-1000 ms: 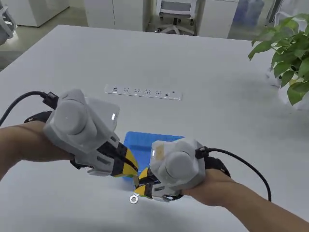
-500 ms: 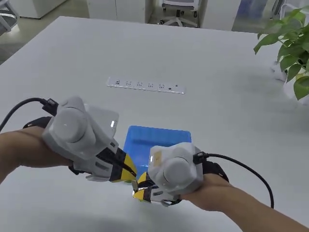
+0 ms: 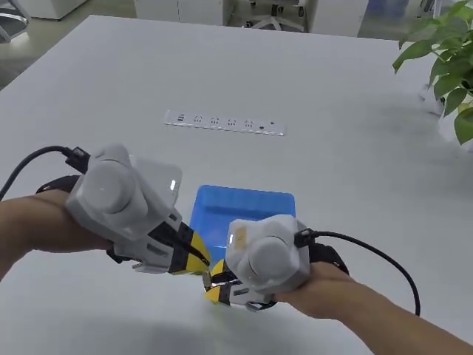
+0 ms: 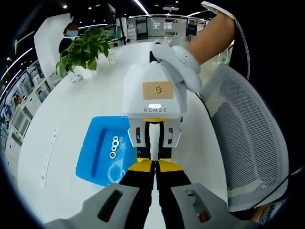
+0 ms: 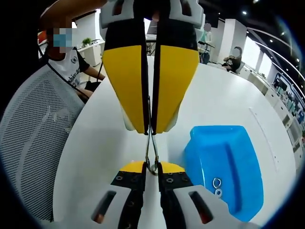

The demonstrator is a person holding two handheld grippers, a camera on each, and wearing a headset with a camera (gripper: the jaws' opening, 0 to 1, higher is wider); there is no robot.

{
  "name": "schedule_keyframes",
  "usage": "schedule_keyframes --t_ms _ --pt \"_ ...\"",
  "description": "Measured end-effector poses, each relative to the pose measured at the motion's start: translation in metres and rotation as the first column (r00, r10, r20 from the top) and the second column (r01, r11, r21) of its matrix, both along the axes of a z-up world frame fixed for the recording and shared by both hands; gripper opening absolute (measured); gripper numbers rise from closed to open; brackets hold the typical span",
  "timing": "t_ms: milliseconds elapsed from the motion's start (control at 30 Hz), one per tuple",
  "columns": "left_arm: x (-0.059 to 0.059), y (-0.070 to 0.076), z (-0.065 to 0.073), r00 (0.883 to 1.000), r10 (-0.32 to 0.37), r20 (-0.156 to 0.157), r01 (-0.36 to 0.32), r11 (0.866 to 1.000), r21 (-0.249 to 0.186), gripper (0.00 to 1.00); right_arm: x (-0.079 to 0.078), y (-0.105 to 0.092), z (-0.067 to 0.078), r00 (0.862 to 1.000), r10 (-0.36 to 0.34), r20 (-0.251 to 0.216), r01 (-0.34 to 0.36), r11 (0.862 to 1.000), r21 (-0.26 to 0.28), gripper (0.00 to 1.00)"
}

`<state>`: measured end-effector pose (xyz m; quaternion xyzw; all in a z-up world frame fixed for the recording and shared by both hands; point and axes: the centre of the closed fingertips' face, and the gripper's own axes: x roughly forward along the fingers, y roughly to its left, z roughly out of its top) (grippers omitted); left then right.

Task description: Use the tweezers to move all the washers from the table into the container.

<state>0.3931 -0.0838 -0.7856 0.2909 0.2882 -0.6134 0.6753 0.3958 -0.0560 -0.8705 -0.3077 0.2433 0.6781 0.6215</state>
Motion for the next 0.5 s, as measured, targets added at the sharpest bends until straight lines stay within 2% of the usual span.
schedule_keyframes --t_ms 500 --pt "-0.0012 0.0003 0.0004 1.0 0.005 -0.002 -0.005 1.0 0.001 0.05 -0.003 -0.0002 -0.0001 1.0 0.005 -0.009 -0.005 1.0 -0.01 0.1"
